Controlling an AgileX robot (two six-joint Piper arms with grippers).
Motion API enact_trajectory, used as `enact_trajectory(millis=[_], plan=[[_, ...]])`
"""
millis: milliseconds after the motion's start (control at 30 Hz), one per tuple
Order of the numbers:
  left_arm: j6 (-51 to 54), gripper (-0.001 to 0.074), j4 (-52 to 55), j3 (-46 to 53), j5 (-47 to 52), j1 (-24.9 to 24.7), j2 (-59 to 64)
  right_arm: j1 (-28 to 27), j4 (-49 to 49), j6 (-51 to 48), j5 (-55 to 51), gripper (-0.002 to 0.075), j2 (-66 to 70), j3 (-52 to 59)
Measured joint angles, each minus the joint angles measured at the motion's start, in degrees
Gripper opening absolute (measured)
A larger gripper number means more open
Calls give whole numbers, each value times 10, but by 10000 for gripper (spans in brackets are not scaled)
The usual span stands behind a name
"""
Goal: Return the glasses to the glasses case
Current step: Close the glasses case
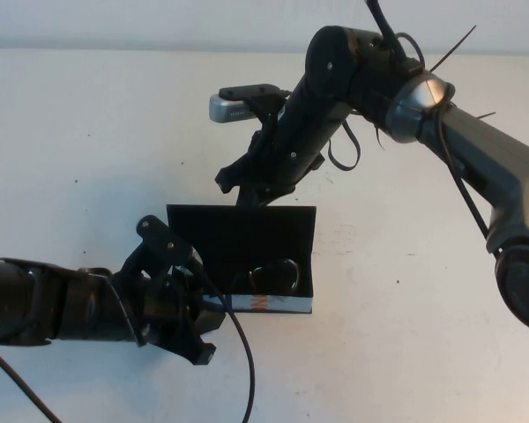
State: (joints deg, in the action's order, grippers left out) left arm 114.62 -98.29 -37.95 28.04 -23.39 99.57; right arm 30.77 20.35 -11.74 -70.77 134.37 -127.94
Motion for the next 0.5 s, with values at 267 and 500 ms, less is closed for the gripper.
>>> enact_trajectory(millis=[267,500], plan=[[0,-1,0,0,-1,0,0,11,0,12,1,-11,-32,16],[0,-1,0,0,-4,0,0,32,2,13,1,-11,-89,111]])
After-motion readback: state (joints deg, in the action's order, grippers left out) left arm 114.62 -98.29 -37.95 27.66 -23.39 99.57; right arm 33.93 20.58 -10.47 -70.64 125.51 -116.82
